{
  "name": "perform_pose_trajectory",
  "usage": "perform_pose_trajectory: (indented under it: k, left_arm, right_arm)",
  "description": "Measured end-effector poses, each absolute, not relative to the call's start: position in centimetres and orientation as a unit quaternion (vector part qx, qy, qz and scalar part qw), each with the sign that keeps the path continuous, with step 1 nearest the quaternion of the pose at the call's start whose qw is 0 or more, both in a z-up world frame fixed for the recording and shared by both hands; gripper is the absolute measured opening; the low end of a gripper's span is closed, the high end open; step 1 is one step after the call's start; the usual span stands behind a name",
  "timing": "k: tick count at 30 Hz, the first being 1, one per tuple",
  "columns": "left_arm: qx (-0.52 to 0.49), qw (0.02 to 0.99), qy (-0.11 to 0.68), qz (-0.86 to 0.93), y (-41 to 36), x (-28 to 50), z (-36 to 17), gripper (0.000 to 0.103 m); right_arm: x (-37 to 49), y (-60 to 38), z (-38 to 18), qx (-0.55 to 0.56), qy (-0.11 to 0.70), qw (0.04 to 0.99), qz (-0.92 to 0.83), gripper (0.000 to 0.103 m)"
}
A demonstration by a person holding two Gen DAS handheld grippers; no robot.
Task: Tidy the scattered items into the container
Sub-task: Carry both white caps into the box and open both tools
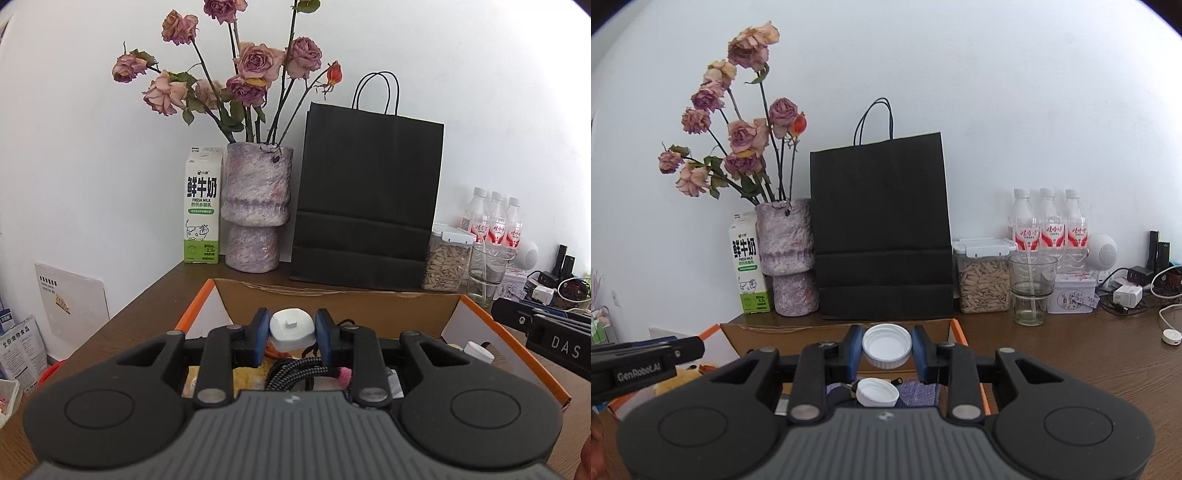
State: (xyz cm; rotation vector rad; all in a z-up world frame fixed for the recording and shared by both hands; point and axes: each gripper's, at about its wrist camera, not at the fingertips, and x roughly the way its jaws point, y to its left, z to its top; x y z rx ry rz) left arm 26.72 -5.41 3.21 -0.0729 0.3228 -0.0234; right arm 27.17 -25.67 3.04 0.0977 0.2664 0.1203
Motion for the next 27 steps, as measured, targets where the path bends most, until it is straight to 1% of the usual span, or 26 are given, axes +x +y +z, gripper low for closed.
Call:
perform_pose_trajectory:
  k: [11,13,14,15,16,17,18,20,27]
  left_arm:
    - [-0.003,0.989,0.15,-0.004,-6.5,26.8,2.5,0.028]
    - [-0.001,0.989,0.145,0.005,-6.5,26.6,2.4,0.029]
    - [-0.001,0.99,0.142,0.011,-6.5,26.4,2.4,0.041]
    - [0.001,0.99,0.138,0.019,-6.4,26.2,2.5,0.052]
    - [0.001,0.991,0.13,0.026,-6.3,25.8,2.6,0.083]
    - [0.0,0.993,0.116,0.031,-6.2,25.3,2.7,0.103]
    - [-0.003,0.995,0.093,0.048,-6.0,24.5,2.7,0.103]
    - [-0.005,0.996,0.071,0.049,-5.7,23.6,2.9,0.103]
    - [0.007,0.995,0.085,0.042,-5.6,23.0,2.6,0.103]
  right_arm:
    - [27.3,-23.7,2.0,0.023,0.137,0.988,0.071,0.028]
    - [26.7,-23.6,2.0,0.022,0.133,0.988,0.071,0.034]
    - [26.4,-23.5,2.0,0.02,0.132,0.988,0.072,0.052]
    - [25.9,-23.4,2.1,0.017,0.127,0.989,0.072,0.079]
    - [25.5,-23.4,2.1,0.016,0.121,0.99,0.071,0.094]
    - [24.9,-23.4,2.2,0.015,0.109,0.992,0.069,0.103]
    - [24.2,-23.4,2.3,0.014,0.102,0.992,0.067,0.103]
    - [23.5,-23.2,2.4,0.011,0.099,0.993,0.065,0.103]
    - [22.3,-22.7,2.1,-0.003,0.088,0.994,0.064,0.103]
